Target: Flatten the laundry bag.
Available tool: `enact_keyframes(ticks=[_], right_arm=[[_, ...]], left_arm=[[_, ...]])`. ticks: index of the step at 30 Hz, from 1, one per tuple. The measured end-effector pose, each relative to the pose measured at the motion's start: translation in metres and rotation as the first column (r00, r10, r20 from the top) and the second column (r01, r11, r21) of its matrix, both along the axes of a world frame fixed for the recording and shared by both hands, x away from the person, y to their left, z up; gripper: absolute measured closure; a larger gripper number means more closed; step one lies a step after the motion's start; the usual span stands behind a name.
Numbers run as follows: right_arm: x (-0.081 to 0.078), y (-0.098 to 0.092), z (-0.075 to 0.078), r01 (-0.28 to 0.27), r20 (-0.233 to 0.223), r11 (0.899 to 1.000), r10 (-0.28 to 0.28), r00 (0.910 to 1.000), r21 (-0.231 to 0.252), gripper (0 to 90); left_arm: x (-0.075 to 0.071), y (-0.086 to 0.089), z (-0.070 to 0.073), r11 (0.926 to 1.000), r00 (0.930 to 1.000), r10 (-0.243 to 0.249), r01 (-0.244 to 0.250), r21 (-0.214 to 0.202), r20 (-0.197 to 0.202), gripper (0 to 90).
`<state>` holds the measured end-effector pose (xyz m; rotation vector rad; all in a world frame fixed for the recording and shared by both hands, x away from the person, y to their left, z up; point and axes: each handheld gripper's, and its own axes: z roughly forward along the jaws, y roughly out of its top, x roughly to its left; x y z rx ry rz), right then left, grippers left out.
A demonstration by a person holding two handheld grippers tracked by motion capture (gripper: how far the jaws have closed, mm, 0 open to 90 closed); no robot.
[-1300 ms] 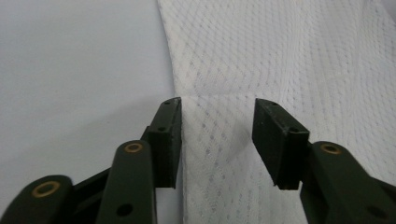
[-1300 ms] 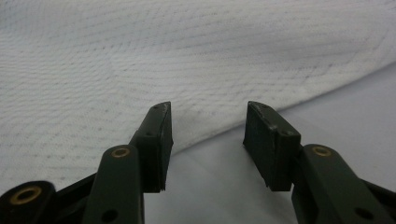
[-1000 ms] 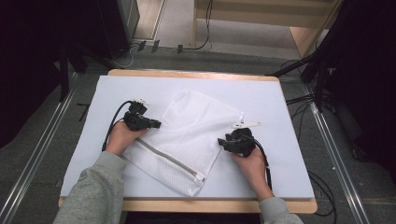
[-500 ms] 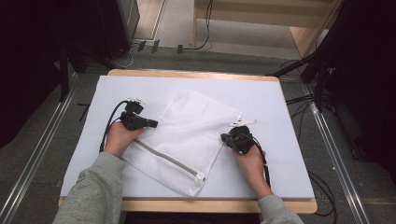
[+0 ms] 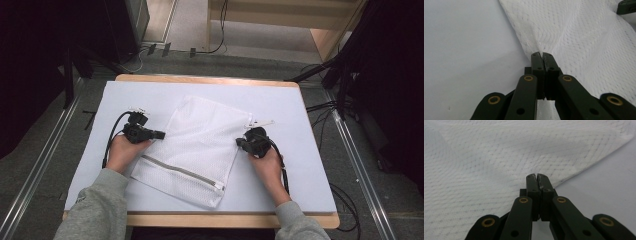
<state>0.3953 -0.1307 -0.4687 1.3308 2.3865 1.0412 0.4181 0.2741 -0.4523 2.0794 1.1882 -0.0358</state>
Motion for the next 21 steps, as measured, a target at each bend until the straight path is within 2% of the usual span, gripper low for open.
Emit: enact_keyframes(ticks=[8, 15, 20, 21], right_arm=[[0.016, 0.0, 0.002, 0.001, -0.014, 1.0, -0.001, 0.9999, 0.009, 90.0], [0.033, 0.002, 0.004, -0.009, -0.022, 1.0, 0.009, 0.9997, 0.013, 90.0], [0.044, 0.004, 0.005, -0.014, -0.024, 1.0, 0.014, 0.9996, 0.011, 90.0], [0.049, 0.006, 0.005, -0.02, -0.032, 1.0, 0.02, 0.9993, 0.011, 90.0]], left_arm=[[-0.015, 0.002, 0.001, 0.9997, 0.9999, 0.013, -0.013, -0.021, 0.005, 90.0], [-0.025, 0.001, 0.0, 0.9996, 0.9997, 0.025, -0.025, -0.013, 0.005, 90.0], [-0.031, 0.0, -0.001, 0.9976, 0.998, 0.063, -0.064, -0.027, -0.005, 90.0], [-0.033, -0.001, 0.0, 0.9981, 0.9982, 0.059, -0.059, -0.016, 0.0, 90.0]])
